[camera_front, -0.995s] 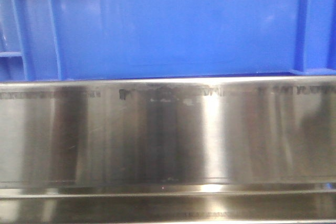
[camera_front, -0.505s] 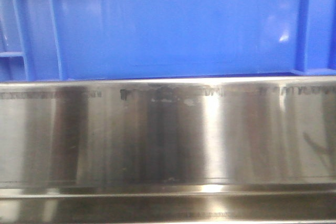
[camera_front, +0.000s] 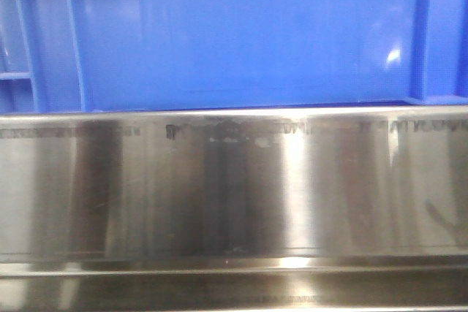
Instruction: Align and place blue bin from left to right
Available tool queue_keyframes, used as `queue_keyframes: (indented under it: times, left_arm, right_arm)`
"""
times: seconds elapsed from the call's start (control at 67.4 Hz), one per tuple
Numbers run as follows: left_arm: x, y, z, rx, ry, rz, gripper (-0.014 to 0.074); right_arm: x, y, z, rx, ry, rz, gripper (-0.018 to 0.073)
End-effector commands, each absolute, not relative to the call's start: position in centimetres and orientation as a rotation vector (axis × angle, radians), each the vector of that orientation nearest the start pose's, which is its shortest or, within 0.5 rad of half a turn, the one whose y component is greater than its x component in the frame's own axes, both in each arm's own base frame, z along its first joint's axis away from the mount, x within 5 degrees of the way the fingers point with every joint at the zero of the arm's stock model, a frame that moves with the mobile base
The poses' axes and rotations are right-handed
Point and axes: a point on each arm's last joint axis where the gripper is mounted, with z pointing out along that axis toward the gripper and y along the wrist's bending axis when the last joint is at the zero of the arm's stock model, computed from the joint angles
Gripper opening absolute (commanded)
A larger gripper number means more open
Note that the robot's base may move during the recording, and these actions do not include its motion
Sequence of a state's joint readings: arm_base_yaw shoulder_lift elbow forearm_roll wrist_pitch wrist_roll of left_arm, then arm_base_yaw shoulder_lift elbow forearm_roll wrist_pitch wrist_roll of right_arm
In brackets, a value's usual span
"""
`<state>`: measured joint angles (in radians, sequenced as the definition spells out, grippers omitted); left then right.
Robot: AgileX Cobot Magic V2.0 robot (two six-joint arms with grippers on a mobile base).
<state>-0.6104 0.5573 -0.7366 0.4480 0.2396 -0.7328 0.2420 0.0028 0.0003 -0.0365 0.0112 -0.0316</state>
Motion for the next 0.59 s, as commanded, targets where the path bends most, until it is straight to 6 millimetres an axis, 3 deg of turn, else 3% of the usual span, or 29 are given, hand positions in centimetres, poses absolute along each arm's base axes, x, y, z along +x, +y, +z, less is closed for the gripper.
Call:
queue_keyframes:
  times: [0.0,0.579]
  left_arm:
    - [9.15,-5.44,39.90,0.172,1.521,-0.657,-0.0111]
    - [9.15,-5.44,39.90,0.172,1.521,-0.657,-0.0111]
  right_arm:
    - [5.46,1.23,21.46,-0.195,1.456,0.144,-0.0079]
    - [5.48,1.16,21.47,-0.185,1.457,0.133,-0.0079]
